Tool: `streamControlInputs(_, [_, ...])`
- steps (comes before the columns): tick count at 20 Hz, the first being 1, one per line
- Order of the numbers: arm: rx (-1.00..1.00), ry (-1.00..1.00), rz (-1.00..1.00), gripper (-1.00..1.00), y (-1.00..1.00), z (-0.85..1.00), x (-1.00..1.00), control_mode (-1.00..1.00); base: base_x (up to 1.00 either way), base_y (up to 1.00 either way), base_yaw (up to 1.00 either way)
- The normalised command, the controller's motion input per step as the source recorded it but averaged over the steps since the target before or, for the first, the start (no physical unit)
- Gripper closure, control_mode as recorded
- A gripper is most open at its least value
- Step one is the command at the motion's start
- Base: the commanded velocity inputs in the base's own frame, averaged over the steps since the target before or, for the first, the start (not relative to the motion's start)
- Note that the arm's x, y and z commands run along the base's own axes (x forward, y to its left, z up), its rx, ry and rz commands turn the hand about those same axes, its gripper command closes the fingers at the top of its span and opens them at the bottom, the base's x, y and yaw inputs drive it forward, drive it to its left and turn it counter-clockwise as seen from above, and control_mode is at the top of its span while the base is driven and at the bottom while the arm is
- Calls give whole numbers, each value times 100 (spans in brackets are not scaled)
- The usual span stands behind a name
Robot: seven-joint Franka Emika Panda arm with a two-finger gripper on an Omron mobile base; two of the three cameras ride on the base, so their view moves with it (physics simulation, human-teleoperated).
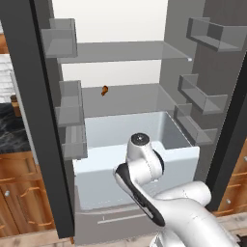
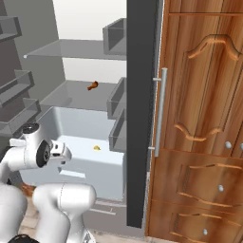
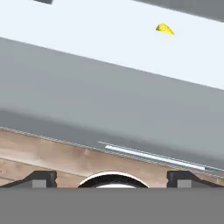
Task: Place the potato and corn inside the fridge drawer. Close the drawer after placing the vegetables.
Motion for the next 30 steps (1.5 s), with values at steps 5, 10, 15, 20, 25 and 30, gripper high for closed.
streamControlInputs(5, [0,-11,0,-100,5,-7,100,-100,0,0,0])
streamControlInputs(10, [0,-9,-3,-100,16,8,100,-100,0,0,0])
streamControlInputs(15, [0,-14,-1,-100,4,0,100,-100,0,0,0])
streamControlInputs(20, [0,-15,0,-100,4,7,98,-100,0,0,0])
streamControlInputs(25, [0,-17,-2,-100,7,55,90,-100,0,0,0])
streamControlInputs(30, [0,-8,-6,-100,21,55,84,-100,0,0,0])
